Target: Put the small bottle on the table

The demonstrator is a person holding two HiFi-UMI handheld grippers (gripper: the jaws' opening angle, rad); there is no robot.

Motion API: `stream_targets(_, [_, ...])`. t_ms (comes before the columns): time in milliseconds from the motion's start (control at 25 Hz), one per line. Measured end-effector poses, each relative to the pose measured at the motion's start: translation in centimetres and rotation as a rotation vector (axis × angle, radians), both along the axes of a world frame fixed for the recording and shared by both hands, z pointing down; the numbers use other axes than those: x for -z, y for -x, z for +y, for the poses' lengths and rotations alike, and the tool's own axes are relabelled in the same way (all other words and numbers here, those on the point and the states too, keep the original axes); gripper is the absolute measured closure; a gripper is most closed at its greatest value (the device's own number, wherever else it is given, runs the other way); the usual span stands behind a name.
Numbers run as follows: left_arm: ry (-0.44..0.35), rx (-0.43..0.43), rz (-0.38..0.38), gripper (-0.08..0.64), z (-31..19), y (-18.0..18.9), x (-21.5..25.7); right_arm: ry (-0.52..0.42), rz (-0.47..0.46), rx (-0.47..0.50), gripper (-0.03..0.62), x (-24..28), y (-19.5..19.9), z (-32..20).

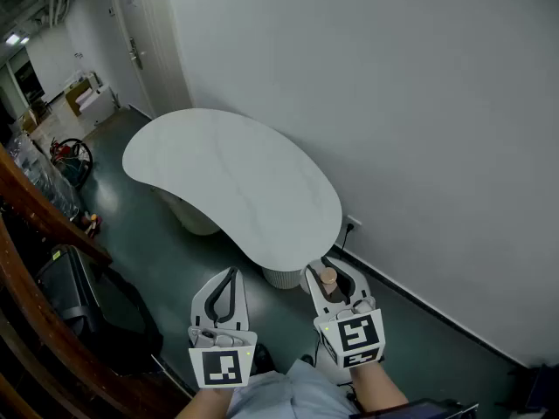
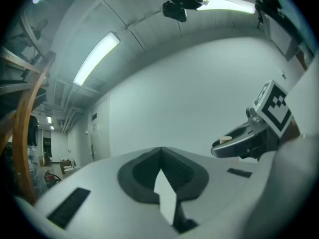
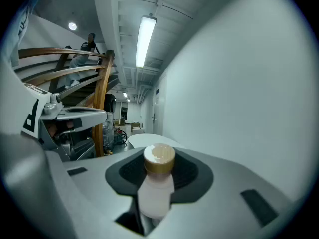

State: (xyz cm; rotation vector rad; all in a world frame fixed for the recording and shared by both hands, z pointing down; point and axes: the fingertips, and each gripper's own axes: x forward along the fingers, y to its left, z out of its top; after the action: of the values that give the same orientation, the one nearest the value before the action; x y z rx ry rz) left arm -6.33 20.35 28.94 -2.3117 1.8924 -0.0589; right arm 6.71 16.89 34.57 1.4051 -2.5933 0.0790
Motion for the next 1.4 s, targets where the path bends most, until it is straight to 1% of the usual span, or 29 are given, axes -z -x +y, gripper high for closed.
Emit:
stream_targets(320, [-0.001, -0.013, 0.001, 0.558, -0.8, 0.7, -0.1, 0.006, 0.017, -0.03, 0.483, -0.5, 0.2, -0.5])
stream_targets(600, [-0.017, -0.043, 0.007, 0.558, -2.0, 1.8, 0.1, -0.005, -0.01, -0.075, 0.482, -0.2, 0.7, -1.7])
stream_targets(920, [-0.039, -0.105, 0.011, 0.558, -3.0, 2.8, 0.3, -0.024, -0.004, -0.128, 0.482, 0.3, 1.8, -3.1])
stream_targets(1120, [-0.016, -0.12, 0.002, 0.558, -4.0, 3.1, -0.2, -0.016, 0.003, -0.134, 0.482, 0.7, 1.9, -4.0])
stream_targets(1320, [0.029, -0.106, 0.028, 0.558, -6.3, 3.3, -1.3, -0.007, 0.0, -0.142, 0.482, 0.0, 1.9, -6.2])
stream_targets(1360, [0.029, -0.109, 0.012, 0.558, -6.9, 3.2, -1.4, -0.005, -0.001, -0.141, 0.482, -0.1, 1.9, -6.9])
stream_targets(1400, [0.019, -0.122, -0.036, 0.558, -7.6, 2.9, -1.4, -0.002, -0.003, -0.139, 0.482, -0.2, 1.8, -7.6])
